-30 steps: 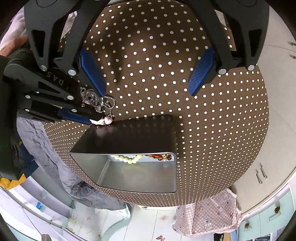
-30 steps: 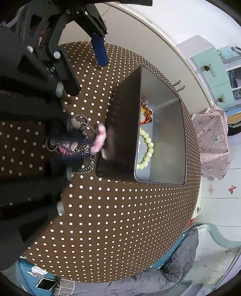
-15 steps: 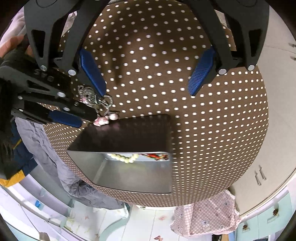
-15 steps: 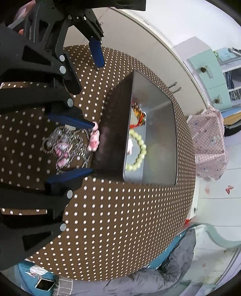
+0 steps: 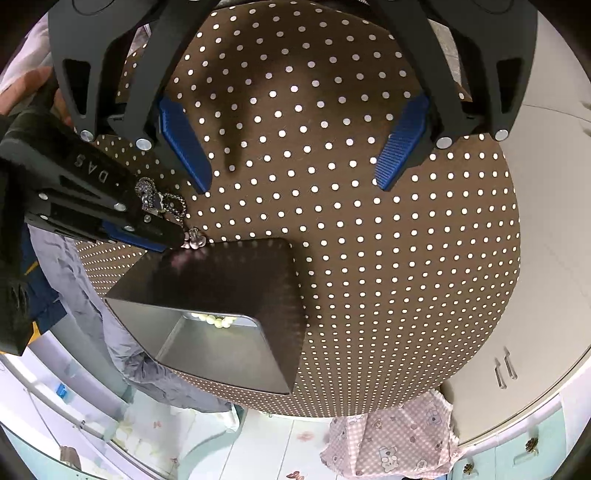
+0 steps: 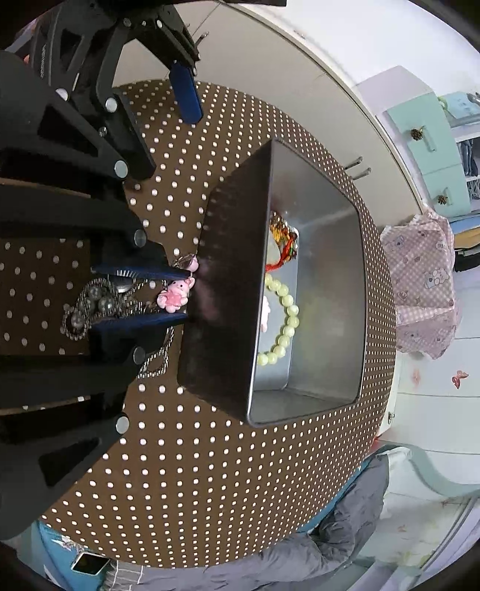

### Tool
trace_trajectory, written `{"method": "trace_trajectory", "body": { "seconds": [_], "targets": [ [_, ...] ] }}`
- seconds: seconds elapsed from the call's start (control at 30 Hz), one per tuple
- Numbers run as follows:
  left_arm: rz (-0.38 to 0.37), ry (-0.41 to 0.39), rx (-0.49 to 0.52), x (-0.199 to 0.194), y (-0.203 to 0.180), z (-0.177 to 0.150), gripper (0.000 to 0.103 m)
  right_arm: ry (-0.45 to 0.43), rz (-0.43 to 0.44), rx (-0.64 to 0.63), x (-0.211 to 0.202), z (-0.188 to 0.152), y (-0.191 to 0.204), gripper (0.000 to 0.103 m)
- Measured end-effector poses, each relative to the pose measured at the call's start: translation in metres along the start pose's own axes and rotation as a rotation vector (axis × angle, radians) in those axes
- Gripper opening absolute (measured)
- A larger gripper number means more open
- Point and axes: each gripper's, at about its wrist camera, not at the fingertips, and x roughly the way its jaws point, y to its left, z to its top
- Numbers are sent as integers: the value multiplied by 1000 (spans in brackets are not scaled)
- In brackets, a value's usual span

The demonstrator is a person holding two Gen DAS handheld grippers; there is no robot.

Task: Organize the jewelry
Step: 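Lift the chain by its pink charm with the right tool beside the tin, then grasp the hanging silver chain with the left tool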

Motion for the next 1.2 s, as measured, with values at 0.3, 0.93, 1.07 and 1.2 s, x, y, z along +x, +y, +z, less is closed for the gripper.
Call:
{"method": "trace_trajectory", "body": {
  "seconds": [0.3,0.93,1.07,1.2],
  "targets": [
    [-15,1,8,1,-3,1,88,-27,23,7,-14,0,-5,5],
    [-74,-29,85,3,-48,15,88,-139,-19,134,-67,-15,-58,5],
    [-92,-37,141,5,-66,13,88,-141,-24,170,-69,-23,-73,5],
    [-86,-6,185,15,-80,9,69,-135,-17,188,-68,-26,-79,5]
  ]
}}
